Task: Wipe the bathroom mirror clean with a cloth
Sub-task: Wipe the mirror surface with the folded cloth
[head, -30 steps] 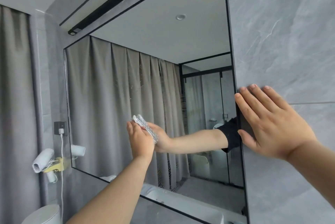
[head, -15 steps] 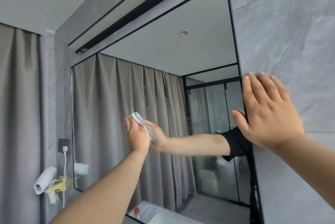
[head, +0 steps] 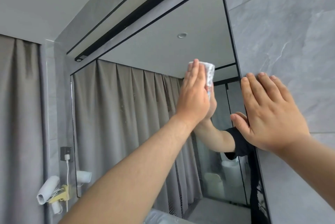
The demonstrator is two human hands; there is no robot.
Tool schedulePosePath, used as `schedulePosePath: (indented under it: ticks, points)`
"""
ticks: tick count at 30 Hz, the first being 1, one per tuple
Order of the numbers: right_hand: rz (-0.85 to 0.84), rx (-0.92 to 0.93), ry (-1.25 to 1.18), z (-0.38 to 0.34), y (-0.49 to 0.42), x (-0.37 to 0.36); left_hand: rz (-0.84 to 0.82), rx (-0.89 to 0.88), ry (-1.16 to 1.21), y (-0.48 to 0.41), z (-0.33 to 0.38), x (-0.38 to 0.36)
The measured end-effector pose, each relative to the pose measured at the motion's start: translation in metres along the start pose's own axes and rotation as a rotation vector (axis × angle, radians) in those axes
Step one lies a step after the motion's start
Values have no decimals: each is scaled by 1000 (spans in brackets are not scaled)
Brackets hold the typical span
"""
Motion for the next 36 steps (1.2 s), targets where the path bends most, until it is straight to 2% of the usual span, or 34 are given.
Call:
schedulePosePath:
  ticks: [2, 4, 8, 10, 14, 17, 22, 27, 31, 33, 36]
  points:
    - [16, 2, -13, 0, 0, 3, -20, -2, 0, -5, -1, -4]
    - [23, 3, -19, -1, 0, 5, 55, 55, -42, -5, -19, 7]
    - [42, 5, -4, 0, 0, 4, 119, 379, -63, 8, -84, 42]
    - [42, 11, 6, -1, -1, 4, 119, 558, -87, 34, -135, 58]
    - [17, 4, 28, -2, 0, 2, 155, 809, -126, 109, -225, 76]
    - [9, 7, 33, -2, 0, 0, 172, 1009, -140, 168, -246, 84]
    - [2, 2, 30, 0, 0, -3, 211, 1176, -151, 240, -266, 90]
    - [27, 22, 25, 0, 0, -2, 231, 1268, -110, 295, -293, 90]
    - [38, 15, -4, 2, 0, 0, 250, 1254, -56, 288, -294, 93]
    - [36, 18, 2, 2, 0, -1, 236, 1199, -48, 281, -317, 87]
    - [43, 23, 9, 1, 1, -2, 241, 1103, -48, 233, -308, 91]
Point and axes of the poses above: each hand's wrist, its own y-axis away from the middle knuckle, its own x-axis out of the back of the hand, z = x × y, the point moved 9 cm from there along -y, towards the middle knuckle, and after that the axes turned 10 degrees about -x, right-handed, at the moved point
